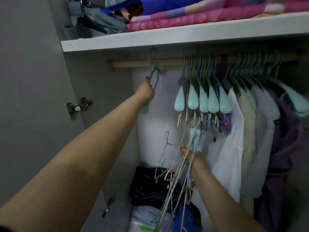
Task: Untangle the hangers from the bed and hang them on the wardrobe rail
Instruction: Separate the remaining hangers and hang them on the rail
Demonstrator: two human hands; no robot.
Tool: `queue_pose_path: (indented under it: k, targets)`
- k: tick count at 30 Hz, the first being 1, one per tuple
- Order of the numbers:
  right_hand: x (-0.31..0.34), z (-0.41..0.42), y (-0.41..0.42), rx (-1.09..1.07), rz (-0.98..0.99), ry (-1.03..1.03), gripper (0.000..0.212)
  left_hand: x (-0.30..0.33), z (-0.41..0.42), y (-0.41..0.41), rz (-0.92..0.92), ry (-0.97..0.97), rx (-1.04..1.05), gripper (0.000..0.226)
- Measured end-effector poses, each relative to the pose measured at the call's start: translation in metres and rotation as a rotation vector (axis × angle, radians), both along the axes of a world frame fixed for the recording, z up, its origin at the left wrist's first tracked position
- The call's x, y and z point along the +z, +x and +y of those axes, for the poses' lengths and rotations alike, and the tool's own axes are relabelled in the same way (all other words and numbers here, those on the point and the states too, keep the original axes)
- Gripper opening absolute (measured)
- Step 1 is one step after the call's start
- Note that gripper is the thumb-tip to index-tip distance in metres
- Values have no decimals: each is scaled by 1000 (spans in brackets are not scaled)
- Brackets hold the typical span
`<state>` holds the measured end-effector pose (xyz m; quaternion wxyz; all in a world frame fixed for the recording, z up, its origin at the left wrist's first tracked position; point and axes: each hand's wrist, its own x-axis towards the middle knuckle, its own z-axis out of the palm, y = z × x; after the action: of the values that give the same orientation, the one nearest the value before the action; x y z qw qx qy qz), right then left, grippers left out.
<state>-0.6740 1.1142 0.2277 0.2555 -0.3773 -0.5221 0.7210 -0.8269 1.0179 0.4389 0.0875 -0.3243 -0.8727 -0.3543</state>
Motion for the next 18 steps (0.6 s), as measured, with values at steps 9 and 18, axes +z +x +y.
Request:
queue_pose_path:
  k: [9, 18]
  targets:
    - [-7, 12, 16, -8, 42, 34, 43, 8, 61, -11, -61, -147, -43, 41]
    - [-17, 16, 29, 108, 184, -6, 32, -39, 63, 4, -199, 339, -237, 46]
